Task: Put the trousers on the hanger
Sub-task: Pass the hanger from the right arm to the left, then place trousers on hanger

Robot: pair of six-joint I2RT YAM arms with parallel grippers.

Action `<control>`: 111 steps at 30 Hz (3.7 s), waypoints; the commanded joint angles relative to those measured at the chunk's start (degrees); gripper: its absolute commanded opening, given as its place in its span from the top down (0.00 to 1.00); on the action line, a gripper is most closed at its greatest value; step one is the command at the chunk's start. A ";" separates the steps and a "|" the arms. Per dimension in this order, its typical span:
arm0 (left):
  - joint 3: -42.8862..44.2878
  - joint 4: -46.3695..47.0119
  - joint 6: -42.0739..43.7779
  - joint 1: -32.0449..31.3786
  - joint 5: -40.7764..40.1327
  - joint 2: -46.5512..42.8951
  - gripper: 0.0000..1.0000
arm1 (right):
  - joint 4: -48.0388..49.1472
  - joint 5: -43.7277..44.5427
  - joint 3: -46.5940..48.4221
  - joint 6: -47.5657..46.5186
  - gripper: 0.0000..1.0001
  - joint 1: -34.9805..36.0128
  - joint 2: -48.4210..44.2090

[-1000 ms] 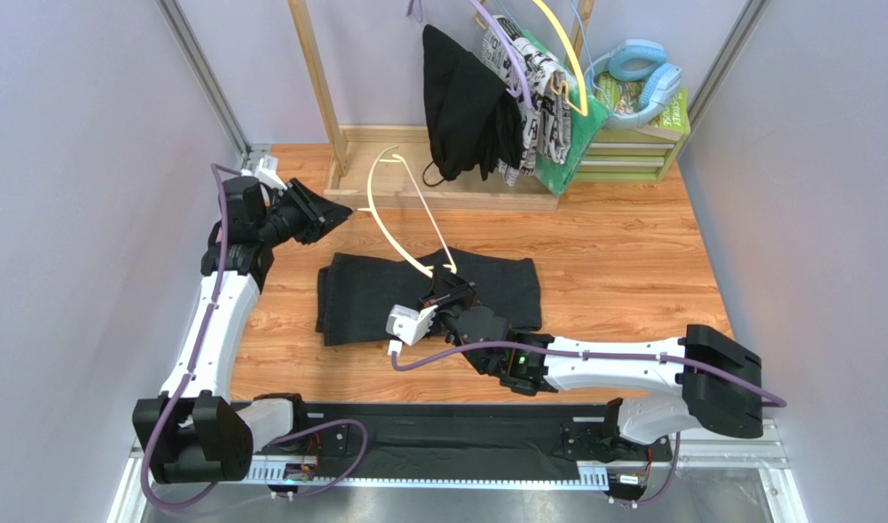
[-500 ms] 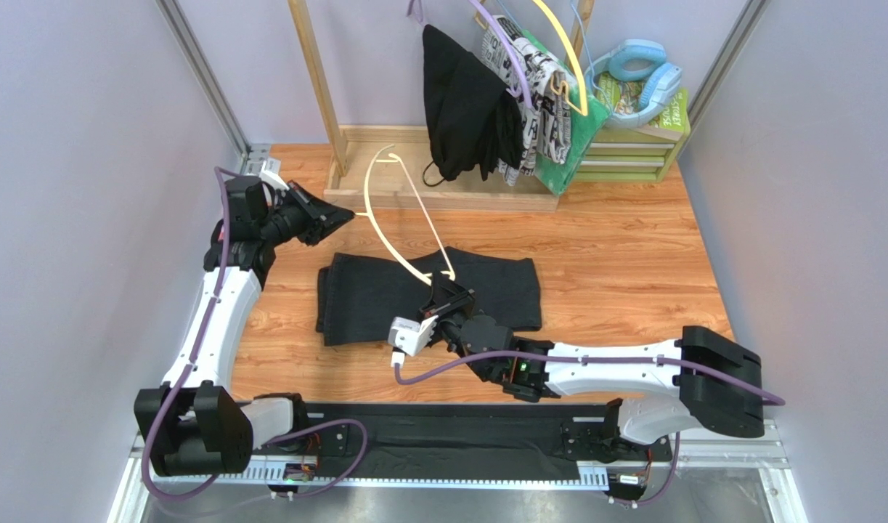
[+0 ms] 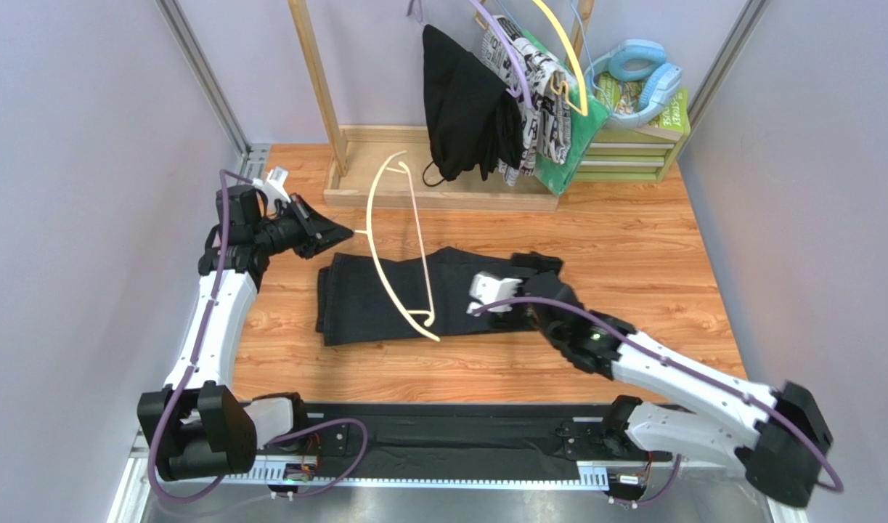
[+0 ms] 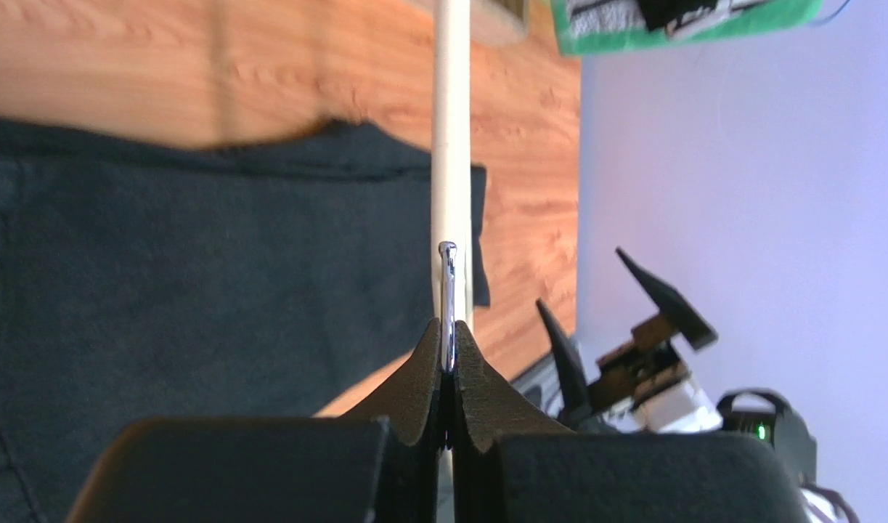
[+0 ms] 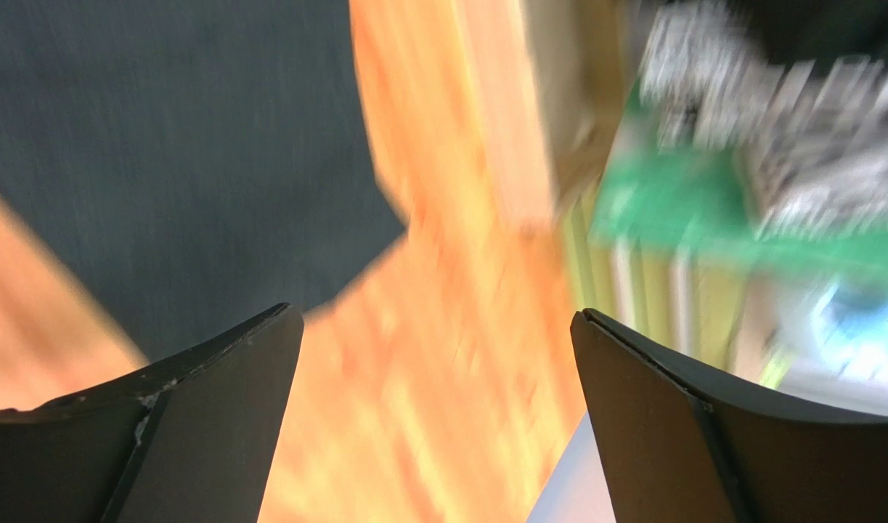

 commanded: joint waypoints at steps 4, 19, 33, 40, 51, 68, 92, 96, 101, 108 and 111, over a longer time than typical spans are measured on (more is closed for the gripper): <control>-3.49 -1.51 5.53 -3.35 7.30 0.23 1.00 | -24.66 -20.89 1.22 9.26 0.00 -17.24 -11.69; -5.07 0.42 16.61 -8.20 -1.48 11.39 1.00 | -43.04 -58.79 29.80 39.50 0.11 -45.57 37.09; -7.36 1.83 16.26 -7.93 -2.72 10.87 1.00 | -37.24 -62.83 31.39 46.81 0.54 -46.97 52.31; -8.76 0.69 18.02 -7.93 -6.40 10.08 1.00 | -38.12 -65.65 29.45 46.28 1.00 -50.92 47.49; -10.78 3.94 12.04 -7.93 -6.76 7.44 1.00 | -44.27 -66.26 29.72 44.79 1.00 -54.88 34.29; -13.60 4.38 10.11 -8.11 -7.56 7.18 1.00 | -30.05 -72.33 41.05 66.23 1.00 -31.08 35.51; -16.24 4.73 6.68 -7.84 -2.81 -1.00 1.00 | -4.54 -64.94 49.22 79.86 1.00 -10.59 71.02; -16.32 4.03 6.68 -7.76 -3.42 -1.09 1.00 | -7.43 -66.53 52.38 78.99 0.83 -10.41 69.54; -16.24 3.67 6.86 -7.84 -4.12 -0.65 1.00 | -19.29 -66.09 57.48 69.42 0.57 -10.50 61.30; -15.80 4.38 6.77 -7.84 -3.69 -0.03 1.00 | -24.05 -62.76 57.31 62.20 0.75 -11.90 54.95; -15.45 4.11 6.94 -7.76 -3.77 0.06 1.00 | -25.63 -59.95 57.93 60.61 1.00 -12.61 56.70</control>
